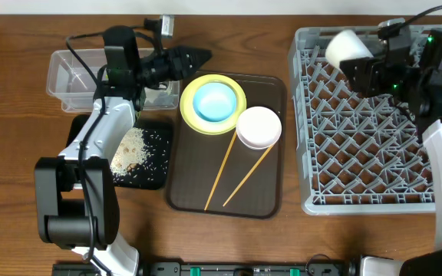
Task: Sort waste into correct bins and load items into the dishwasher rack
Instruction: 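Carry the white cup with the right gripper to the rack's far corner, then lower the cup into the rack and open the right gripper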
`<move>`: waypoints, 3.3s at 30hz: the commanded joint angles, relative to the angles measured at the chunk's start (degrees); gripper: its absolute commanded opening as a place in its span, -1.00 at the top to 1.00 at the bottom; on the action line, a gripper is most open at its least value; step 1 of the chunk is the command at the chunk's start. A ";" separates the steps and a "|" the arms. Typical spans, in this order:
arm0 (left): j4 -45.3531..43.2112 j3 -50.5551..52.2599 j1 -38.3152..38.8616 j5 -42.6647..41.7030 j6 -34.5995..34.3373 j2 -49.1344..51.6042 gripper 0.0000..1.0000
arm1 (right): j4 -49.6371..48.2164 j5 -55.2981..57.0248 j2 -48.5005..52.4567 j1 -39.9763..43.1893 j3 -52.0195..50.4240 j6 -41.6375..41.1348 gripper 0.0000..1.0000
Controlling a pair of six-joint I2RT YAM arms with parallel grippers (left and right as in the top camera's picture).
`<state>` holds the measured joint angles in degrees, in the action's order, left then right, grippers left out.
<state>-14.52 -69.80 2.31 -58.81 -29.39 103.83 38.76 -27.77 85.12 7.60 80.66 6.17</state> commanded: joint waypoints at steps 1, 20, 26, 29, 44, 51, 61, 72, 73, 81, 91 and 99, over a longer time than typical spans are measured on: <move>4.72 -0.31 -0.15 11.02 7.76 -0.37 0.29 | 3.67 7.26 -1.01 0.26 4.44 -0.39 0.98; 47.54 -0.31 -0.09 60.15 16.26 -17.90 0.11 | 20.65 26.51 2.80 0.37 16.11 -6.86 0.98; 48.52 -0.31 -0.09 59.30 15.74 -17.90 0.04 | 15.45 28.89 10.16 0.37 16.61 -7.04 0.98; 48.57 -0.31 -0.09 59.30 15.61 -17.90 0.04 | 16.46 28.83 15.37 0.37 20.57 -7.45 0.98; 48.59 -0.31 -0.09 59.30 15.58 -17.90 0.04 | 28.33 24.26 35.19 0.26 38.77 -7.45 0.98; 48.59 -0.31 -0.09 59.30 15.58 -17.90 0.04 | 26.84 24.26 36.96 0.20 38.73 -7.45 0.98; 48.98 -0.31 0.63 59.32 15.58 -17.90 0.04 | 24.74 22.80 37.16 0.02 38.69 -7.50 0.98; 49.03 -0.31 0.66 59.30 15.61 -17.90 0.04 | 24.17 22.77 40.02 -0.17 38.56 -7.91 0.98; 49.03 -0.31 0.68 59.30 15.61 -17.90 0.04 | 23.93 22.75 40.61 -0.20 38.56 -7.91 0.98; 49.03 -0.31 0.66 59.30 15.61 -17.90 0.04 | 14.95 18.38 40.89 -0.44 38.60 -8.09 -0.99; 49.00 -0.31 0.66 59.30 15.61 -17.90 0.04 | 12.72 15.08 36.50 -1.07 38.60 -8.35 -0.99; 49.68 -0.31 0.66 59.32 15.61 -17.90 0.03 | 17.27 15.45 31.82 -4.79 38.60 -5.14 -0.99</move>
<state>34.68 -69.80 2.85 -0.62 -13.69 86.04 54.63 -11.73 119.39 5.30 118.41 -1.13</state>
